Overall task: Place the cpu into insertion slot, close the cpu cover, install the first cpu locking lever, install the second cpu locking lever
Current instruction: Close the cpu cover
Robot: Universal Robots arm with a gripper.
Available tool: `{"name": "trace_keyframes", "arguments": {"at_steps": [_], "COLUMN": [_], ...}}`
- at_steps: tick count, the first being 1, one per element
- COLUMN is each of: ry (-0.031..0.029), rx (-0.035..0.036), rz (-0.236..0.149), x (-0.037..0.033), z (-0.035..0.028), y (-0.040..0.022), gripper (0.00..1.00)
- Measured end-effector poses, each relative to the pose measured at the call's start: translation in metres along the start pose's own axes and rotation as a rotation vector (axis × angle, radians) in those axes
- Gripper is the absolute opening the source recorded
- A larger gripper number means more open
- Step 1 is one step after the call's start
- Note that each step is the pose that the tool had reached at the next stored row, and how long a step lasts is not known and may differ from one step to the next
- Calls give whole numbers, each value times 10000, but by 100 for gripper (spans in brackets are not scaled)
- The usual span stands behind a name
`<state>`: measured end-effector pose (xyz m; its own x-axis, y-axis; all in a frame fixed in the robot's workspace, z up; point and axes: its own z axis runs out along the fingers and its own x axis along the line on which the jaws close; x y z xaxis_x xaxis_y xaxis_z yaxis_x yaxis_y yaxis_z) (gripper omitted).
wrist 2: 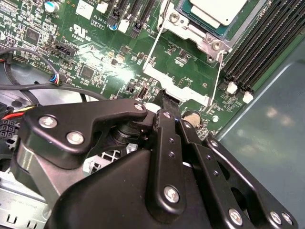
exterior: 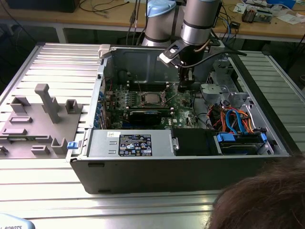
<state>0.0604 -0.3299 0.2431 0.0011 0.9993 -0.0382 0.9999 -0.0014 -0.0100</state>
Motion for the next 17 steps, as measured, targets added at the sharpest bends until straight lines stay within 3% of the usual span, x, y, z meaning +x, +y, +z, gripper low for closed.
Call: {"name": "trace_keyframes", "arguments": {"at_steps": [17], "ry": [0], "rx": [0], "rz": [0], "x": [3], "z": [94], "y": [1], "gripper": [11]}}
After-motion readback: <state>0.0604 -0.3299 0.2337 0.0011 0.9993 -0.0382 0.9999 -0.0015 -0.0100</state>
